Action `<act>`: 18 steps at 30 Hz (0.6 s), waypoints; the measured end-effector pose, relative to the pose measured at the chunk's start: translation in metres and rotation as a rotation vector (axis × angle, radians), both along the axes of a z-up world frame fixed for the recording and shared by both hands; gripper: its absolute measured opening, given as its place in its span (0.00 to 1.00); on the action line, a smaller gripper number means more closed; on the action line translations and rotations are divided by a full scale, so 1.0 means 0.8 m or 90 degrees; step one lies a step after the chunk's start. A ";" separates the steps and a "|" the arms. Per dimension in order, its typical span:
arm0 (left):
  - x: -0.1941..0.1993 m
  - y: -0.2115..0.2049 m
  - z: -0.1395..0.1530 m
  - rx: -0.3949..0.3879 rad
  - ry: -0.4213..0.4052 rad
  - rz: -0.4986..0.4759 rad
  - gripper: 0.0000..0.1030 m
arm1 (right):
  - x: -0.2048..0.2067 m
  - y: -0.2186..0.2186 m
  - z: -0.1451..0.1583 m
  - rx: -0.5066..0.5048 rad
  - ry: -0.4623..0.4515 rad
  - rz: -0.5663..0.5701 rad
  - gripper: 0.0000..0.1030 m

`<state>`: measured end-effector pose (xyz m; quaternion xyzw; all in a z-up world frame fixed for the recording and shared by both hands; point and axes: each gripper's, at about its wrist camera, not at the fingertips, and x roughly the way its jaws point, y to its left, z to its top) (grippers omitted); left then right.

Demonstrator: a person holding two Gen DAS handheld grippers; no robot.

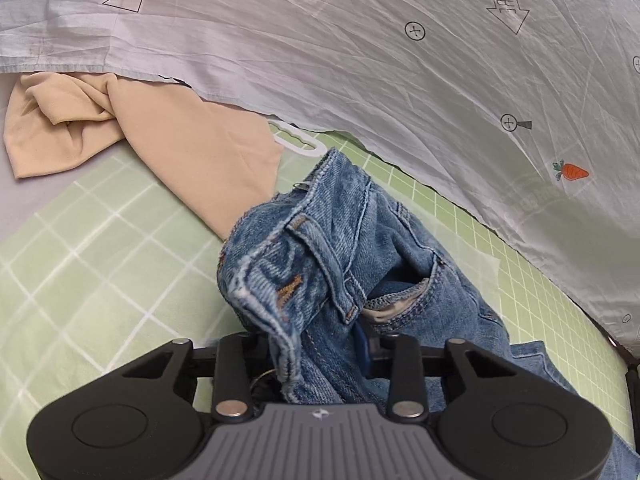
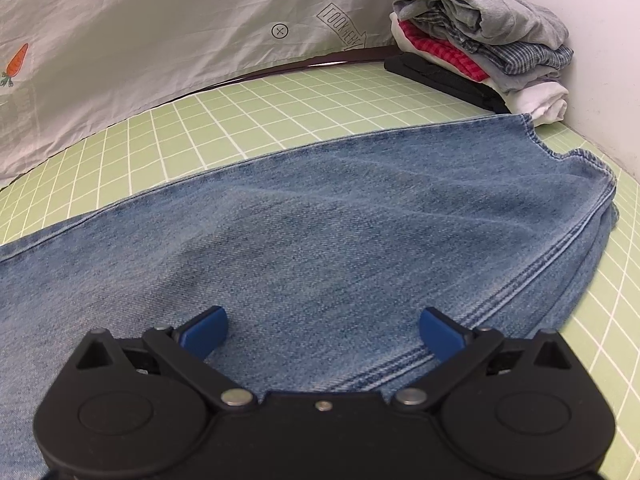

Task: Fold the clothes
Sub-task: 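Grasp the waistband with the left gripper and fold it over the legs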

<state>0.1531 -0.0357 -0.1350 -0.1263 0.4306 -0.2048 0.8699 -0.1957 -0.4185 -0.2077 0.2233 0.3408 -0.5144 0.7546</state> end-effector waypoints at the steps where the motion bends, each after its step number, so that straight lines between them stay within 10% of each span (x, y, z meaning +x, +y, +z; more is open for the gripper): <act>1: -0.006 -0.003 0.007 -0.004 -0.004 0.001 0.32 | 0.000 -0.002 0.001 0.006 0.001 0.005 1.00; 18: -0.140 -0.168 0.075 0.011 -0.121 -0.240 0.26 | -0.094 -0.049 0.018 0.050 -0.019 -0.050 1.00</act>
